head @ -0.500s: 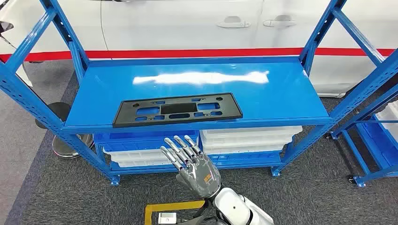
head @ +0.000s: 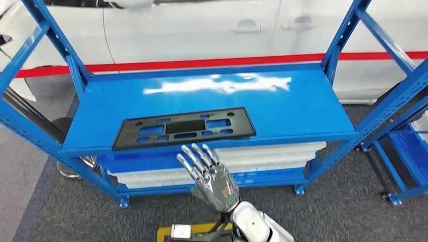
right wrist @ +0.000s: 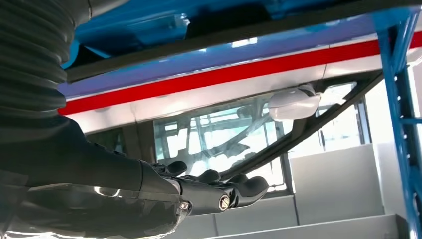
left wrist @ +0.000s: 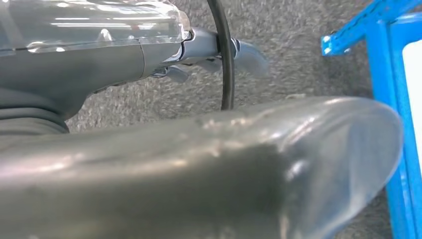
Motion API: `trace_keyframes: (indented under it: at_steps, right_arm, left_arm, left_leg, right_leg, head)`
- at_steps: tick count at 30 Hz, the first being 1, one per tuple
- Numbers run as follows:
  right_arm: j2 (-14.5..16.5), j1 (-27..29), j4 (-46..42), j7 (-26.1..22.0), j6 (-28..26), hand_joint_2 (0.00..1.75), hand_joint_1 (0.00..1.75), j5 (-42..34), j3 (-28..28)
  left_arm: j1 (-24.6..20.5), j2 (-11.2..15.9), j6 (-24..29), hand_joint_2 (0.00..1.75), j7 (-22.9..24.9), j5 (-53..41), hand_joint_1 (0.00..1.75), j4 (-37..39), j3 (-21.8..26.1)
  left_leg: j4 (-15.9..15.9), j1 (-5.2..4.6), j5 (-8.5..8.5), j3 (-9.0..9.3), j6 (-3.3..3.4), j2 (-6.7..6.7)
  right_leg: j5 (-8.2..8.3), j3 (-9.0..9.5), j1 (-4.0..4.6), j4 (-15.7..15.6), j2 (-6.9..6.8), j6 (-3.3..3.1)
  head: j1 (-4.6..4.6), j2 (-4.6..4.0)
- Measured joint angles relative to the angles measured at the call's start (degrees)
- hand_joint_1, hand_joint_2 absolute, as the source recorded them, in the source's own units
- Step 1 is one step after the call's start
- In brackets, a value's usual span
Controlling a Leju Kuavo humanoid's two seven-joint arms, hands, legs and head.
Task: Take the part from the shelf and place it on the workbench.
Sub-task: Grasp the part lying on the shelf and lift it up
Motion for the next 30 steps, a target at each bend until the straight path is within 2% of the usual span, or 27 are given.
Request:
trace_keyframes:
  at_steps: [2,3,4,6,7,8,9,10,12,14,16,17,18,19,20,21,22,23,24,27,29,30]
  right_arm:
    - [0.13,0.14,0.04,0.00,0.14,1.75,0.00,-0.18,-0.10]
    - [0.13,0.25,0.05,0.01,0.20,1.75,0.00,-0.25,-0.19]
    - [0.13,0.33,0.07,0.01,0.27,1.75,0.00,-0.29,-0.28]
    - [0.22,0.39,0.10,0.07,0.46,1.75,0.00,-0.38,-0.52]
    - [0.29,0.37,0.16,0.11,0.66,1.75,0.00,-0.45,-0.67]
    - [0.40,0.34,0.24,0.16,0.85,1.75,0.00,-0.51,-0.85]
    - [0.50,0.35,0.36,0.19,1.01,1.75,0.00,-0.57,-1.04]
    - [0.56,0.34,0.49,0.21,1.13,1.75,0.00,-0.62,-1.22]
    - [0.66,0.34,0.78,0.22,1.23,1.75,0.00,-0.64,-1.52]
    - [0.76,0.28,1.07,0.23,1.54,1.75,0.00,-0.61,-1.87]
    - [0.82,0.39,1.46,0.23,1.97,1.75,0.00,-0.53,-2.20]
    - [0.83,0.51,1.71,0.23,2.09,1.75,0.00,-0.49,-2.28]
    - [0.82,0.62,1.96,0.23,2.14,1.75,0.00,-0.45,-2.34]
    - [0.82,0.69,2.18,0.22,2.14,1.75,0.00,-0.42,-2.38]
    - [0.83,0.70,2.37,0.22,2.20,1.75,0.00,-0.39,-2.41]
    - [0.84,0.64,2.55,0.21,2.33,1.75,0.00,-0.33,-2.44]
    - [0.85,0.56,2.71,0.21,2.55,1.75,0.00,-0.28,-2.47]
    - [0.88,0.46,2.86,0.22,2.78,1.75,0.00,-0.23,-2.50]
    - [0.90,0.38,3.01,0.22,2.98,1.75,0.00,-0.18,-2.52]
    - [1.01,0.28,3.50,0.25,3.32,1.75,0.00,-0.11,-2.57]
    - [1.31,0.00,4.08,0.43,4.01,1.75,0.00,0.07,-2.63]
    - [1.54,-0.23,4.60,0.58,4.51,1.75,0.00,0.18,-2.67]
  left_arm:
    - [0.09,0.20,0.06,0.00,0.14,0.00,0.00,0.02,-0.04]
    - [0.18,0.30,0.10,0.00,0.19,-0.01,0.00,0.02,-0.07]
    - [0.24,0.39,0.14,0.00,0.22,-0.03,0.00,0.03,-0.13]
    - [0.26,0.56,0.26,0.00,0.27,-0.10,0.00,0.04,-0.28]
    - [0.22,0.62,0.32,0.00,0.31,-0.14,0.00,0.09,-0.36]
    - [0.15,0.68,0.38,0.00,0.37,-0.19,0.00,0.14,-0.44]
    - [0.13,0.75,0.44,0.00,0.42,-0.22,0.00,0.19,-0.55]
    - [0.12,0.81,0.49,0.00,0.46,-0.24,0.00,0.24,-0.70]
    - [0.17,0.92,0.65,0.00,0.45,-0.26,0.00,0.29,-1.12]
    - [0.01,0.93,0.85,0.00,0.35,-0.27,0.00,0.34,-1.51]
    - [-0.13,0.95,1.00,0.00,0.25,-0.28,0.00,0.35,-1.85]
    - [-0.14,0.97,1.05,0.00,0.22,-0.28,0.00,0.36,-2.02]
    - [-0.14,0.99,1.10,0.00,0.21,-0.28,0.00,0.37,-2.17]
    - [-0.14,1.01,1.15,0.00,0.21,-0.28,0.00,0.37,-2.34]
    - [-0.14,1.02,1.20,0.00,0.21,-0.28,0.00,0.37,-2.50]
    - [-0.15,1.02,1.26,0.00,0.21,-0.28,0.00,0.39,-2.65]
    - [-0.19,0.99,1.33,0.00,0.21,-0.28,0.00,0.45,-2.78]
    - [-0.23,0.98,1.39,0.00,0.22,-0.28,0.00,0.52,-2.88]
    - [-0.26,0.97,1.45,0.00,0.23,-0.28,0.00,0.59,-2.98]
    - [-0.39,1.04,1.50,0.00,0.26,-0.27,0.00,0.65,-3.26]
    - [-0.55,1.09,1.51,0.00,0.26,-0.21,0.00,0.73,-3.55]
    - [-0.62,1.15,1.52,0.00,0.29,-0.18,0.00,0.79,-3.73]
  left_leg:
    - [6.42,0.29,-2.33,-4.37,-0.60,0.01]
    - [7.51,0.44,-2.14,-5.72,-0.83,0.02]
    - [6.54,0.61,-0.64,-6.11,-1.01,0.03]
    - [-0.18,0.96,4.73,-4.33,-1.18,0.08]
    - [-3.49,0.94,6.26,-3.41,-1.19,0.11]
    - [-5.57,0.85,7.12,-2.75,-0.96,0.16]
    - [-6.37,0.72,7.21,-2.57,-0.57,0.16]
    - [-6.39,0.54,6.98,-2.70,-0.10,0.17]
    - [-6.45,0.65,7.61,-2.58,0.78,0.13]
    - [-6.80,0.82,7.67,-2.37,1.46,0.13]
    - [-6.87,0.74,7.46,-2.30,1.98,0.15]
    - [-6.87,0.67,7.35,-2.26,2.10,0.15]
    - [-6.87,0.61,7.24,-2.18,2.17,0.13]
    - [-6.87,0.55,7.11,-2.03,2.18,0.08]
    - [-6.87,0.48,6.95,-1.78,2.14,0.01]
    - [-6.87,0.42,6.78,-1.48,2.08,-0.06]
    - [-6.88,0.28,6.60,-1.24,1.94,-0.11]
    - [-6.87,0.20,6.45,-1.08,1.76,-0.14]
    - [-6.90,0.16,6.35,-1.01,1.53,-0.13]
    - [-7.16,0.25,6.16,-0.77,0.58,-0.01]
    - [-4.96,0.26,4.52,-1.52,0.07,0.06]
    - [-2.18,0.36,2.94,-2.74,-0.11,0.07]
  right_leg:
    - [-0.54,0.46,-0.05,0.04,0.05,-0.06]
    - [-0.85,0.76,-0.10,0.09,0.12,0.02]
    - [-1.20,1.15,-0.18,0.16,0.18,0.17]
    - [-2.09,2.06,-0.37,0.41,0.23,0.67]
    - [-2.51,2.37,-0.41,0.64,0.24,0.98]
    - [-2.83,2.45,-0.38,0.83,0.24,1.33]
    - [-3.08,2.42,-0.32,0.96,0.24,1.70]
    - [-3.19,2.36,-0.25,1.03,0.24,2.03]
    - [-3.68,2.32,-0.26,1.27,0.20,2.68]
    - [-5.63,0.85,-0.37,4.39,0.18,3.18]
    - [-8.90,-3.15,-0.50,11.69,0.16,3.51]
    - [-9.94,-5.32,-0.54,15.22,0.16,3.60]
    - [-9.95,-6.80,-0.57,17.21,0.16,3.61]
    - [-8.76,-7.20,-0.57,16.98,0.16,3.50]
    - [-6.58,-6.43,-0.53,14.52,0.16,3.25]
    - [-4.03,-4.82,-0.39,10.54,0.16,2.84]
    - [-2.21,-3.11,-0.20,6.70,0.13,2.34]
    - [-1.08,-1.79,-0.01,3.71,0.09,1.93]
    - [-0.74,-1.09,0.18,2.06,0.09,1.64]
    - [-0.69,-0.63,0.13,0.89,0.13,1.29]
    - [-0.38,0.02,-0.27,-0.03,0.05,0.85]
    - [-0.29,0.26,-0.38,-0.29,-0.02,0.68]
  head:
    - [0.00,0.00]
    - [0.00,0.00]
    - [0.00,0.00]
    - [0.01,0.00]
    - [0.01,0.00]
    - [0.01,0.00]
    - [0.01,0.00]
    - [0.01,0.00]
    - [0.01,0.00]
    - [0.01,0.00]
    - [0.02,0.00]
    - [0.02,0.00]
    - [0.02,0.00]
    - [0.02,0.00]
    - [0.02,0.00]
    - [0.02,0.00]
    - [0.02,0.00]
    - [0.01,0.00]
    - [0.01,0.00]
    - [0.01,0.00]
    - [0.00,0.00]
    - [0.00,0.00]
